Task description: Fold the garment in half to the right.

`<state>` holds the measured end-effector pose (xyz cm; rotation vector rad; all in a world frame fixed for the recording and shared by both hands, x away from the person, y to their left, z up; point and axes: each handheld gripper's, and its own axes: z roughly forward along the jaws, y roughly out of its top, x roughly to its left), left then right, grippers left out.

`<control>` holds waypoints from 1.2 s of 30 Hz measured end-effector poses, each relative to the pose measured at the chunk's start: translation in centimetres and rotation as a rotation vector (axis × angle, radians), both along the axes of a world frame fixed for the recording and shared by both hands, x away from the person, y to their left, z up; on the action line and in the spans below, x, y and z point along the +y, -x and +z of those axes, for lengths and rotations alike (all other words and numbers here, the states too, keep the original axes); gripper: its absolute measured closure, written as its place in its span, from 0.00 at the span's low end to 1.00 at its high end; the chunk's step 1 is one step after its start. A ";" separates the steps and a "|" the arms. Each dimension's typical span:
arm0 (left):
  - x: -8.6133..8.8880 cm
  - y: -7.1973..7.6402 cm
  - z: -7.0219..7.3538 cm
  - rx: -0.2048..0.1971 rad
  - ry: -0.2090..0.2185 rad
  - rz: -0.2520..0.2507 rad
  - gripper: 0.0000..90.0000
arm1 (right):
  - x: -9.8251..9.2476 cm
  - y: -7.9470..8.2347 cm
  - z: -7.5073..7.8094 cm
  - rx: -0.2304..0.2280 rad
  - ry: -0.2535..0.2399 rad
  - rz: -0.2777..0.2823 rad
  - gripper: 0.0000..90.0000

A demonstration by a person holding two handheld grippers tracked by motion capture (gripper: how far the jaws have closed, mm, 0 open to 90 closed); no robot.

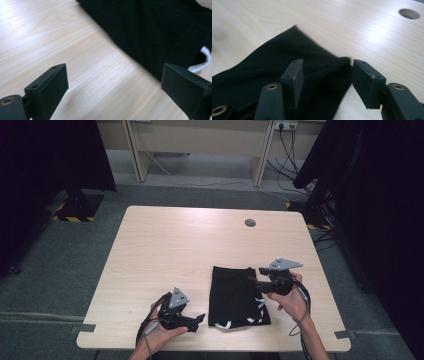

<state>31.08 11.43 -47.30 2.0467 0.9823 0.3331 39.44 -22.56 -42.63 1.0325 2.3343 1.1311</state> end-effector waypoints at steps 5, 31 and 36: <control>1.6 0.0 -0.8 0.019 -0.038 0.038 0.06 | 0.9 1.9 -0.5 0.009 0.028 0.059 0.48; 3.0 0.5 -1.2 0.019 -0.052 0.066 0.06 | -1.6 6.3 -0.3 -0.025 0.043 0.060 0.97; 3.2 0.6 -1.2 0.017 -0.055 0.069 0.06 | -2.1 6.3 -2.4 0.021 0.085 0.042 0.97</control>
